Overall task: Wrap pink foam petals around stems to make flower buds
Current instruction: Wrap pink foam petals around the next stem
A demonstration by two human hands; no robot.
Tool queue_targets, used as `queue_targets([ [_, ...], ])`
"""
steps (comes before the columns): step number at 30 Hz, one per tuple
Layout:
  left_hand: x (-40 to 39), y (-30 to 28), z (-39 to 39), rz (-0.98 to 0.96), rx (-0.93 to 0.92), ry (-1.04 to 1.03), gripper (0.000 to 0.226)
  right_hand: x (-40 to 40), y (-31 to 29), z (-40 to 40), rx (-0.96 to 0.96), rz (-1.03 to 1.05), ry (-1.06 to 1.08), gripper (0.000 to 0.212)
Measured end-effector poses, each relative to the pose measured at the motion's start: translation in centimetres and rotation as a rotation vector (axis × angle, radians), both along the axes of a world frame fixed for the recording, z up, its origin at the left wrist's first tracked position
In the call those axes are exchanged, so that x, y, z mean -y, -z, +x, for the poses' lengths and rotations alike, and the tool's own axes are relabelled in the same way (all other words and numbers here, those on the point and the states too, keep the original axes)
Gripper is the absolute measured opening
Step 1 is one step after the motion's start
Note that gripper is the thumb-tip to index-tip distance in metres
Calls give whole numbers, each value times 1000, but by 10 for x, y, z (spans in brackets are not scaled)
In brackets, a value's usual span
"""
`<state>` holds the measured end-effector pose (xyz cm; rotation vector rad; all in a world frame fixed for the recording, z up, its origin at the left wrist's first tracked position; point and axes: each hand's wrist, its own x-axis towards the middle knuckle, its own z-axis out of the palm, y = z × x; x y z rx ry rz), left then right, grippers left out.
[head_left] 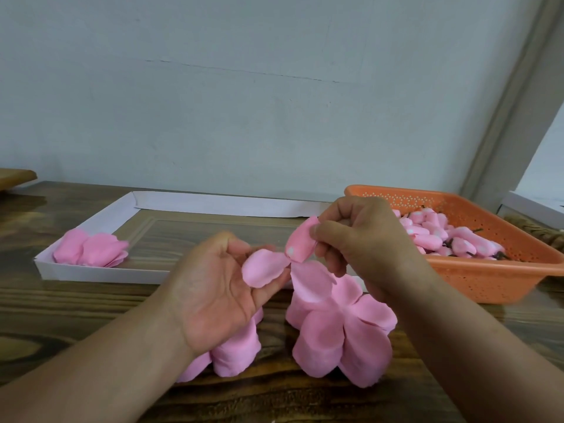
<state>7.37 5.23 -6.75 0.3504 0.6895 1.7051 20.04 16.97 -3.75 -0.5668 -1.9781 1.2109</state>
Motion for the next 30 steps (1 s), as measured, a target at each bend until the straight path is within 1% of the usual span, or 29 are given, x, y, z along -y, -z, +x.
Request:
queue_targets([
  [1, 0, 0, 1, -2, 9, -2, 28, 1, 1, 0, 6, 19, 5, 21],
  [4, -2, 2, 4, -46, -2, -45, 32, 1, 1, 0, 9, 41, 14, 19],
  [8, -5, 4, 10, -84, -117, -108, 17, 0, -1, 1, 7, 21, 11, 20],
  [10, -4, 4, 14, -77, -203, -102, 17, 1, -1, 1, 15, 18, -1, 21],
  [12, -4, 7, 14, -78, -233, -104, 20, 3, -1, 1, 18, 16, -18, 21],
  [15, -5, 10, 14, -98, -247, -121, 38, 7, -2, 1, 7, 13, -34, 21],
  [17, -5, 10, 15, -103, -250, -155, 45, 8, -2, 1, 7, 10, -39, 21],
  [23, -3, 8, 15, -83, -352, -238, 25, 13, -1, -1, 24, -24, -53, 20],
  [30, 0, 8, 17, -26, -456, -221, 33, 13, 0, -2, 19, -49, -64, 20],
])
